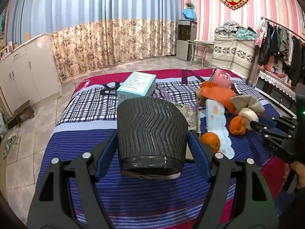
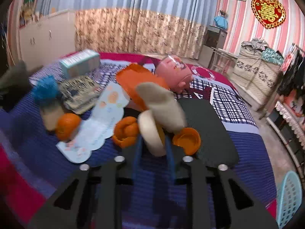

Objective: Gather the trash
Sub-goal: 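Grasp the cream round plastic lid with the right gripper while the left holds the cup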

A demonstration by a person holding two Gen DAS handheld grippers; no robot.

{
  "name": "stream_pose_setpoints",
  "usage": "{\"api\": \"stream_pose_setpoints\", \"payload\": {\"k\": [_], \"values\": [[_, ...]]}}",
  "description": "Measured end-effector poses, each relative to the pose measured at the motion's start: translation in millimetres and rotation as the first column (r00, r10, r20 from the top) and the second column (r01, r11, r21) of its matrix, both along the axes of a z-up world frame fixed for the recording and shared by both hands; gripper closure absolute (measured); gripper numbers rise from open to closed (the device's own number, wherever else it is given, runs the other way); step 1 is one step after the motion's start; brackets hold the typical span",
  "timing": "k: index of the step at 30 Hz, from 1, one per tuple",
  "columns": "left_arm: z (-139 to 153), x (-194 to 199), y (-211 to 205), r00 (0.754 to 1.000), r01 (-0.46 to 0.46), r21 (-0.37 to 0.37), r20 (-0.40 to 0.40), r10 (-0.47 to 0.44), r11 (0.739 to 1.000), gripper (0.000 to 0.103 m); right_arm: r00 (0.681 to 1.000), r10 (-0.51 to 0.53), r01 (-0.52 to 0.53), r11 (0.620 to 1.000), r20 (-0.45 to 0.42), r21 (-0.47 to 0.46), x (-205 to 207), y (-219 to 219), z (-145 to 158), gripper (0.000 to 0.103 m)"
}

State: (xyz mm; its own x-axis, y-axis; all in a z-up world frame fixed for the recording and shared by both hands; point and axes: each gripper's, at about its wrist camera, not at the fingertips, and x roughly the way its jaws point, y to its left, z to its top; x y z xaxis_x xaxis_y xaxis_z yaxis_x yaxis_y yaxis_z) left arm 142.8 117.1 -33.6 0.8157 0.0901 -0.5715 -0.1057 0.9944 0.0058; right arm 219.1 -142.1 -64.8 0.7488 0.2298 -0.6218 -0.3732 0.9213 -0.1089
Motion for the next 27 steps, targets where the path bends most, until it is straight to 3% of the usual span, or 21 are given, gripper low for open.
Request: {"api": "stream_pose_setpoints", "payload": {"k": [6,15,16,17,19,21,27], "values": [[12,-10,-18,0.999,0.036,-0.009,0.034,-0.036,0.999,0.031,0.999,0.037,-0.031,0.986,-0.029,0.165,-41,-41,17,0.088],[23,-20,-63,0.993,0.1,0.008,0.056,-0.1,0.995,0.031,0.999,-0.025,0.032,0.977,-0.035,0.211,-72,-98,24,0.088],[24,-20,-65,0.993,0.104,-0.002,0.053,-0.104,0.995,0.031,0.999,-0.022,0.032,0.976,-0.047,0.214,-73,-100,22,0.08],[24,-21,-66,0.993,0.107,-0.018,0.049,-0.106,0.994,0.031,0.998,-0.018,0.028,0.977,-0.053,0.212,-72,-99,21,0.051],[26,-23,-67,0.994,0.099,-0.019,0.046,-0.098,0.995,0.031,0.999,-0.023,0.028,0.98,-0.024,0.196,-75,-91,19,0.016],[24,-25,-64,0.995,0.085,-0.004,0.045,-0.085,0.996,0.031,1.0,-0.005,0.007,0.981,-0.01,0.196,-75,-79,18,0.017],[17,-29,-44,0.999,0.045,-0.001,0.023,-0.045,0.999,0.031,0.995,0.043,-0.03,0.989,-0.09,0.147,-49,-19,-13,0.017]]}}
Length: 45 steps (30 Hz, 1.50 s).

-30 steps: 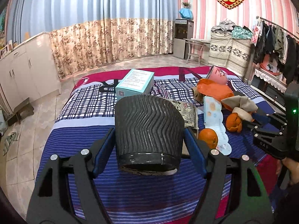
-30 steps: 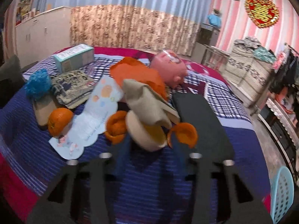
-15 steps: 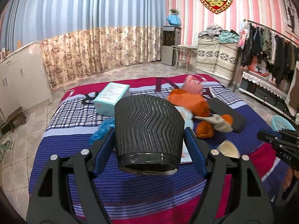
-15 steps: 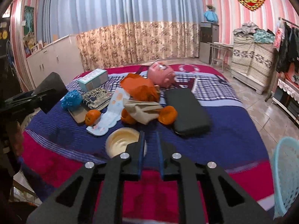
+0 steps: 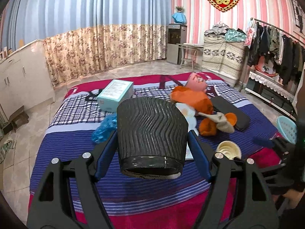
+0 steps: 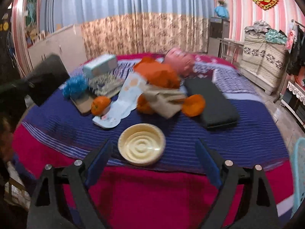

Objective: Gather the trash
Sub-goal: 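Grasp the cream round plastic lid with the right gripper while the left holds the cup, then carry the cup in the left gripper and lid in the right over the blue basket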

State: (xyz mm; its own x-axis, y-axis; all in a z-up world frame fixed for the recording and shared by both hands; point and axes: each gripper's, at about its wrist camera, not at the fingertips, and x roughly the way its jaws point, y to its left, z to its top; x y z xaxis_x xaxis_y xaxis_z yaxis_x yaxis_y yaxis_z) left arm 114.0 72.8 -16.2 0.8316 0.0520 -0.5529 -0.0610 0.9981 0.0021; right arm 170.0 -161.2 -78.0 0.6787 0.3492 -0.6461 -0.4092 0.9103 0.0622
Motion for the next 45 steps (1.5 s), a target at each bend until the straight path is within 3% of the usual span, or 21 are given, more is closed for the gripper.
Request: {"api": "stream_pose_setpoints", "payload": {"k": [3,4,5,10,17,24,31,41,45], "values": [[-2,-1,5,1.0,-0.013,0.0,-0.007,0.013,1.0,0.031,0.999,0.004,-0.005,1.0,-0.037,-0.025,9,17,-16,0.02],[-2,-1,7,1.0,-0.015,-0.002,-0.01,0.015,1.0,0.031,0.999,0.001,-0.002,1.0,-0.041,-0.023,10,18,-18,0.036],[-3,0,10,1.0,-0.016,-0.004,-0.011,0.016,1.0,0.031,0.999,0.009,-0.009,1.0,-0.053,-0.003,12,16,-19,0.042],[-4,3,3,1.0,-0.005,-0.022,-0.008,0.005,1.0,0.031,1.0,-0.018,0.018,1.0,-0.02,0.016,6,-2,-7,0.042],[4,13,-45,0.997,0.067,-0.02,0.037,-0.066,0.998,0.031,0.974,-0.175,0.177,0.984,0.144,-0.003,-26,-82,48,0.042],[16,29,-128,0.976,0.192,-0.025,0.113,-0.188,0.981,0.031,0.886,-0.384,0.399,0.917,0.261,-0.002,-50,-193,85,0.042],[15,44,-206,0.943,0.312,-0.007,0.128,-0.309,0.95,0.031,0.772,-0.584,0.584,0.807,0.25,0.084,-64,-293,74,0.042],[-3,67,-297,0.898,0.435,-0.018,0.077,-0.432,0.9,0.031,0.672,-0.722,0.712,0.691,0.165,0.125,-79,-359,43,0.042],[-13,76,-329,0.878,0.476,-0.017,0.056,-0.475,0.879,0.031,0.652,-0.745,0.737,0.666,0.141,0.114,-76,-366,33,0.042]]}}
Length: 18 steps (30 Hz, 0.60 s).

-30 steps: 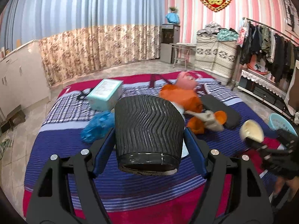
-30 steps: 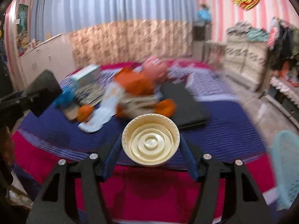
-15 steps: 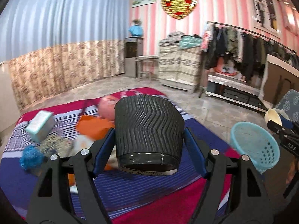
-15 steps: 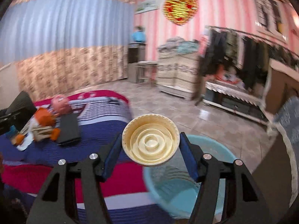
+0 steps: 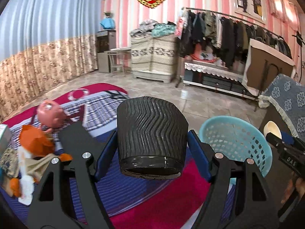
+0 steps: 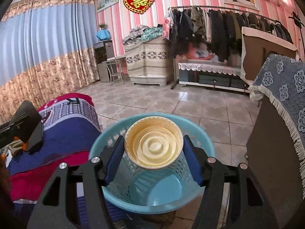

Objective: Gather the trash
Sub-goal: 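Carry the cup in the left gripper and lid in the right over the blue basket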

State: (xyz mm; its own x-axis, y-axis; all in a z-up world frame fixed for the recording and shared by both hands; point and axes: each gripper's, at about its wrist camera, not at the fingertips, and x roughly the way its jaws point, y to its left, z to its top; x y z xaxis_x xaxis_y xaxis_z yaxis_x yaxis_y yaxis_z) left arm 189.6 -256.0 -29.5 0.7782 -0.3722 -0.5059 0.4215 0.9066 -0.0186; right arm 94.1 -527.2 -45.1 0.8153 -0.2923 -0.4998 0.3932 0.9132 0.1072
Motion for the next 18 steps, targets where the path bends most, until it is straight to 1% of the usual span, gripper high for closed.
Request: {"api": "stream_pose_setpoints", "payload": {"k": [5,8,11,18], "values": [[-11,11,-42,0.996,0.081,0.005,-0.027,-0.081,0.997,0.031,0.999,-0.038,0.039,0.999,-0.025,0.015,-1,-14,-6,0.042],[-17,12,-63,0.992,0.121,0.019,-0.03,-0.121,0.992,0.031,0.998,-0.047,0.048,0.999,-0.037,0.025,7,-27,-10,0.042],[-27,19,-85,0.984,0.172,0.024,-0.056,-0.17,0.985,0.031,0.997,-0.067,0.068,0.997,-0.048,0.033,6,-32,-17,0.042],[-48,29,-127,0.967,0.243,0.04,-0.09,-0.239,0.969,0.031,0.988,-0.138,0.141,0.989,-0.065,0.046,-4,-47,-27,0.042]]}}
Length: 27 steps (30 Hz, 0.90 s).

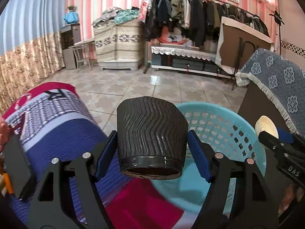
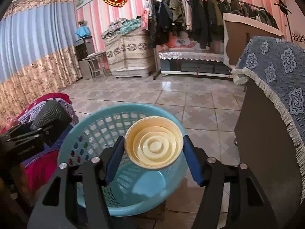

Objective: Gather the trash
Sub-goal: 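Carry the cup in the left gripper and lid in the right over the blue basket, then open the left gripper over the basket while the right releases the lid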

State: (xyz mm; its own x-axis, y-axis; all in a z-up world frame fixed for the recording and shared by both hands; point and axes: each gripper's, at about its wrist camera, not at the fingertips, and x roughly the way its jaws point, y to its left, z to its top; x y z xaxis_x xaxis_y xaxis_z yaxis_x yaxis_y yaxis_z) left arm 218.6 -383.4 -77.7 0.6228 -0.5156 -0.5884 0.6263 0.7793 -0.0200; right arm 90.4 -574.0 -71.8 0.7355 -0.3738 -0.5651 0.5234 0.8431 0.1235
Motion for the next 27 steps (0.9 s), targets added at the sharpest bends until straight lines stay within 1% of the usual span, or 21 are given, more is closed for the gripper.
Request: {"api": "stream_pose_setpoints", "payload": {"k": [6,8,10,12,14,17,19,23,27], "values": [[-5,3,-25,0.997,0.071,0.028,-0.009,-0.071,0.997,0.031,1.0,-0.026,0.026,1.0,-0.008,0.018,-3,-7,-6,0.042],[-3,4,-32,0.996,0.084,0.037,-0.013,-0.084,0.996,0.03,1.0,-0.023,0.023,0.999,-0.006,0.023,-3,-6,-5,0.042],[-3,9,-36,0.997,0.077,0.051,-0.022,-0.076,0.996,0.03,1.0,-0.019,0.019,1.0,-0.011,0.023,-1,-3,-6,0.042],[-2,14,-31,0.997,0.065,0.029,-0.039,-0.064,0.997,0.029,1.0,-0.011,0.011,1.0,-0.017,0.019,0,-1,-6,0.042],[-2,18,-26,0.997,0.05,0.017,-0.051,-0.049,0.999,0.022,1.0,-0.002,0.002,1.0,-0.017,0.02,1,1,-7,0.042],[0,21,-21,0.999,0.017,0.014,-0.05,-0.016,1.0,0.019,1.0,0.02,-0.019,1.0,-0.024,0.021,7,6,-8,0.042],[3,22,-15,0.999,-0.004,0.014,-0.044,0.005,1.0,0.018,0.999,0.034,-0.033,0.999,-0.029,0.019,10,10,-9,0.042],[9,20,1,0.998,-0.061,0.032,0.006,0.061,0.998,0.01,0.998,0.053,-0.052,0.998,-0.045,0.03,21,14,-15,0.042],[15,18,29,0.993,-0.114,0.027,0.016,0.114,0.993,0.009,0.997,0.064,-0.062,0.997,-0.043,0.046,30,17,-19,0.042]]}}
